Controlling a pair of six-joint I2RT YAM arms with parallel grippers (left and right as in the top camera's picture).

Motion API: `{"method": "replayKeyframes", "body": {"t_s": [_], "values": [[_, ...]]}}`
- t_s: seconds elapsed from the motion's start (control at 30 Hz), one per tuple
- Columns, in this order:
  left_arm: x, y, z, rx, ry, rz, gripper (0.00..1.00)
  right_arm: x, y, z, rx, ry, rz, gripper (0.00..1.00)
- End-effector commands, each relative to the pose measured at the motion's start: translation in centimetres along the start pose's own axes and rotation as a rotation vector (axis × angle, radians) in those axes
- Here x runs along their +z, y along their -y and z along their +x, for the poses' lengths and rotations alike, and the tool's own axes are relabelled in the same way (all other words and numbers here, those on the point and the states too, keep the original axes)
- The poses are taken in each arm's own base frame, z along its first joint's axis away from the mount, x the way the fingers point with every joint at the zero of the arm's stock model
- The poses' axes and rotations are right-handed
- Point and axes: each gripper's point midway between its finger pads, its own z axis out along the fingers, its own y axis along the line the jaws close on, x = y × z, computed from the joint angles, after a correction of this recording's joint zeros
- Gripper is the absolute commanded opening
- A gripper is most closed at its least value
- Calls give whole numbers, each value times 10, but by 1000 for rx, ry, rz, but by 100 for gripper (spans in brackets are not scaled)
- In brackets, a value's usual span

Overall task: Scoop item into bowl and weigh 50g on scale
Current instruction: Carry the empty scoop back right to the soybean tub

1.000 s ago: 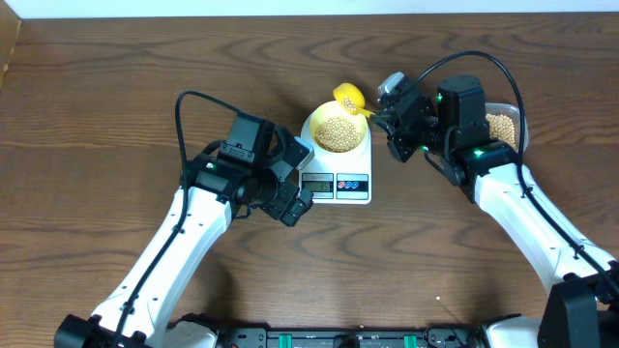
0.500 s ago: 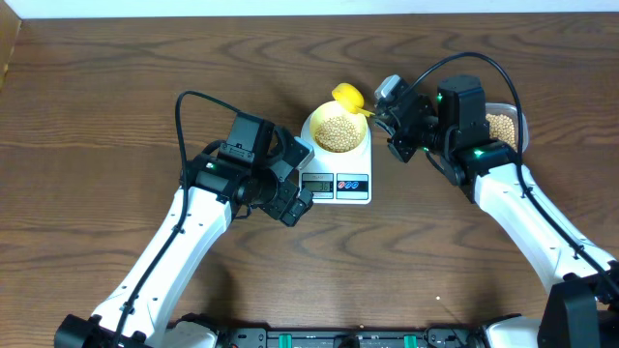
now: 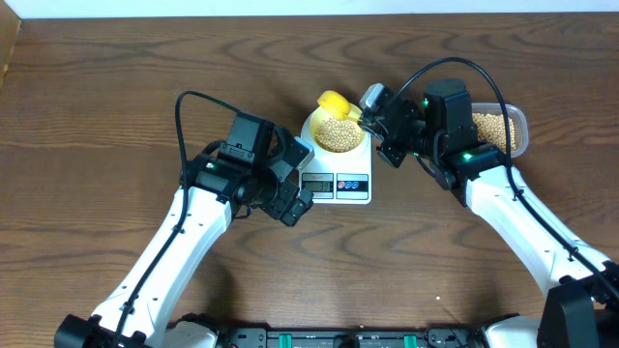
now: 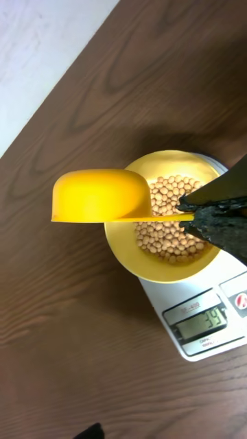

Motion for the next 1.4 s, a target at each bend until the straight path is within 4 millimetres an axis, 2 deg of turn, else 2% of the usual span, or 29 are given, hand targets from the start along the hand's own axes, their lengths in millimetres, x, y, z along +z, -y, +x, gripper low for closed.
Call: {"method": "replayKeyframes", "body": {"t_s": [0.0, 0.1, 0.23, 0.3, 0.37, 0.47, 0.63, 0.83, 1.03, 1.1, 1.27, 1.37], "values": [[0, 0, 1, 18, -5, -5, 94, 0, 6, -10, 188, 38, 14, 1], [0, 0, 1, 18, -5, -5, 94, -9, 28, -27, 356, 129, 59, 1], [0, 0, 1, 18, -5, -5, 94, -28, 57, -35, 467, 203, 122, 1], [0, 0, 1, 18, -5, -5, 94, -49, 84, -26, 532, 218, 187, 1], [0, 0, 1, 18, -5, -5, 94, -63, 101, -17, 569, 216, 233, 1], [0, 0, 1, 18, -5, -5, 94, -80, 120, -2, 641, 212, 286, 1], [0, 0, 1, 18, -5, -5, 94, -101, 144, 38, 831, 159, 383, 2], [0, 0, 1, 18, -5, -5, 94, -120, 155, 75, 956, 77, 511, 2], [0, 0, 1, 18, -5, -5, 94, -146, 157, 93, 973, 3, 667, 2], [0, 0, 1, 18, -5, -5, 94, -154, 155, 99, 977, -29, 709, 2], [0, 0, 2, 18, -5, -4, 94, -155, 144, 117, 1005, -116, 719, 2], [0, 0, 1, 18, -5, -5, 94, -166, 141, 137, 1002, -209, 799, 2]]}}
